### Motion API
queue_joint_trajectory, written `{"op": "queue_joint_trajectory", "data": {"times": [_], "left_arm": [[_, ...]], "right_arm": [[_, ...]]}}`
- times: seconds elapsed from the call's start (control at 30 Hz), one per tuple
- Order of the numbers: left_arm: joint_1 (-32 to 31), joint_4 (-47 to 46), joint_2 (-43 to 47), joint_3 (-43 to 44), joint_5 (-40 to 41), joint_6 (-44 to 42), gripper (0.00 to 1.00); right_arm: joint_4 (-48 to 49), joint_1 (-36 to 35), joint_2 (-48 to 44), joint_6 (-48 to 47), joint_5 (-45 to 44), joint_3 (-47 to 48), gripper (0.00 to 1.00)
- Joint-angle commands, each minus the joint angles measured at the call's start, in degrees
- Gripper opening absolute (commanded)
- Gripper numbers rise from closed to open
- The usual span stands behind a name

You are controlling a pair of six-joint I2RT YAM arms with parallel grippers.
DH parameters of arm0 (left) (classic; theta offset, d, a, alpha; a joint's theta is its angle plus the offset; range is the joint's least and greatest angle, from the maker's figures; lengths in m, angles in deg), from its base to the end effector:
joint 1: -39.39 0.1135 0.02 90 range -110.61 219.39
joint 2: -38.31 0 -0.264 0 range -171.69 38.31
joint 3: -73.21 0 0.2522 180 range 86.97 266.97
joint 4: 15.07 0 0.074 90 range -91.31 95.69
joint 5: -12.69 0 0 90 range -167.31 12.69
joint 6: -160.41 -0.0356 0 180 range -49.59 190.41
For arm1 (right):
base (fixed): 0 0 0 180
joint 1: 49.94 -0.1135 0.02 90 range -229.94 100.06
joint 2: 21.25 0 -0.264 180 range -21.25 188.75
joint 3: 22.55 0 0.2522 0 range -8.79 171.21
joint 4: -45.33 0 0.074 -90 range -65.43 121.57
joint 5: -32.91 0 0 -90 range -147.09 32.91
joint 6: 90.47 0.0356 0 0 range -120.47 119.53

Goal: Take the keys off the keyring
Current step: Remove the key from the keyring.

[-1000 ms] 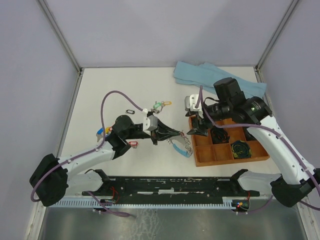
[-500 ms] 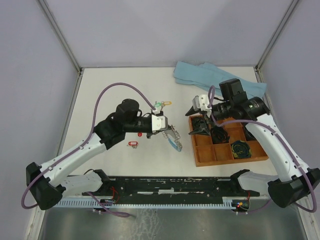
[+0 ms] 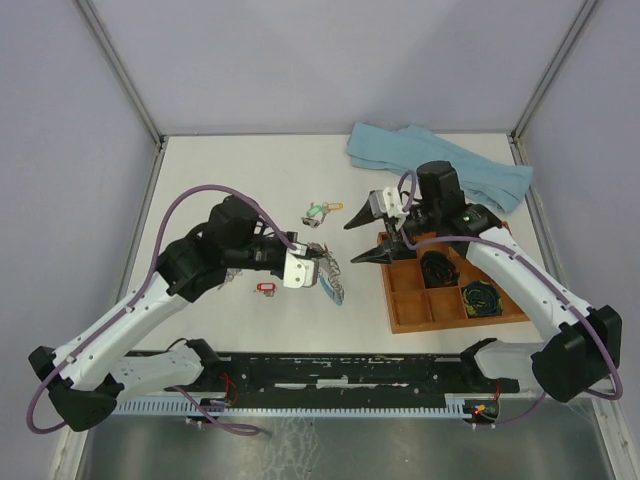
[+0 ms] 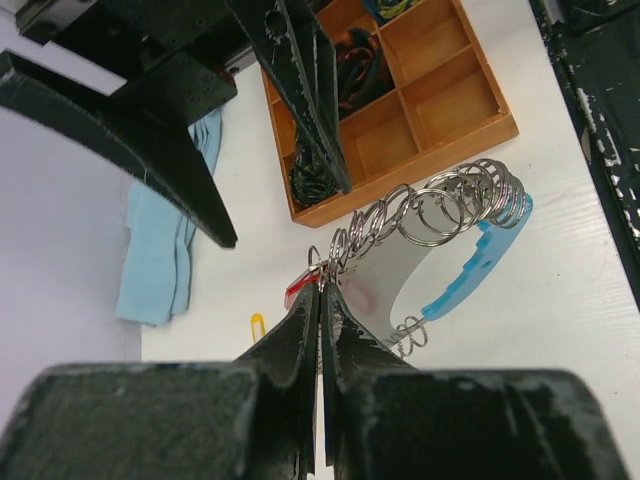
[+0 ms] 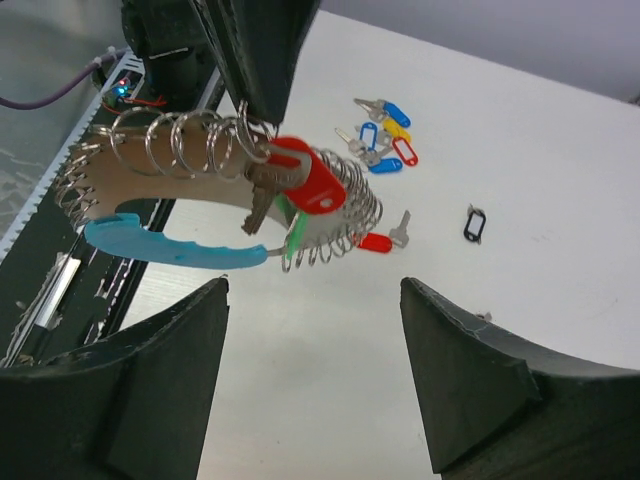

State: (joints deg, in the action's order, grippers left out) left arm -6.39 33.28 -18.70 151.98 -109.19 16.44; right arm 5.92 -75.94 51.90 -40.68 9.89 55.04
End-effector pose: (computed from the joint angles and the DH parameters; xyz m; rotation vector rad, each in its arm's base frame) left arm 0.1286 -0.1591 0.3818 1.7222 0.9991 -0.4721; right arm 0.2256 0.1465 0.3353 -1.5318 1.1915 1.0864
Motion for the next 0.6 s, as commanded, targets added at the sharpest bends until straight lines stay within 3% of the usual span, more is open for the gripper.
{"op": "queue_joint_trajectory", "data": {"times": [0.0, 0.17, 0.37, 0.57], "left_arm": [[-0.3, 1.2, -1.4, 4.9, -5.3, -6.6, 0.03], [-0.2, 1.9, -3.7, 5.8, -8.3, -6.8, 0.03], [-0.3, -4.3, -3.9, 2.0, -9.9, -4.3, 0.03], [-0.3, -7.2, -3.1, 0.1, -10.7, -2.8, 0.03]], "right_arm": [[6.8, -3.8, -1.2, 2.5, 1.9, 0.3, 0.77], [13.6, -7.0, -2.6, 9.3, -1.3, -4.3, 0.76], [17.6, -9.5, -3.9, 19.4, -4.6, -5.8, 0.75], [10.9, -9.6, -5.4, 13.1, -3.8, -6.0, 0.71]]}}
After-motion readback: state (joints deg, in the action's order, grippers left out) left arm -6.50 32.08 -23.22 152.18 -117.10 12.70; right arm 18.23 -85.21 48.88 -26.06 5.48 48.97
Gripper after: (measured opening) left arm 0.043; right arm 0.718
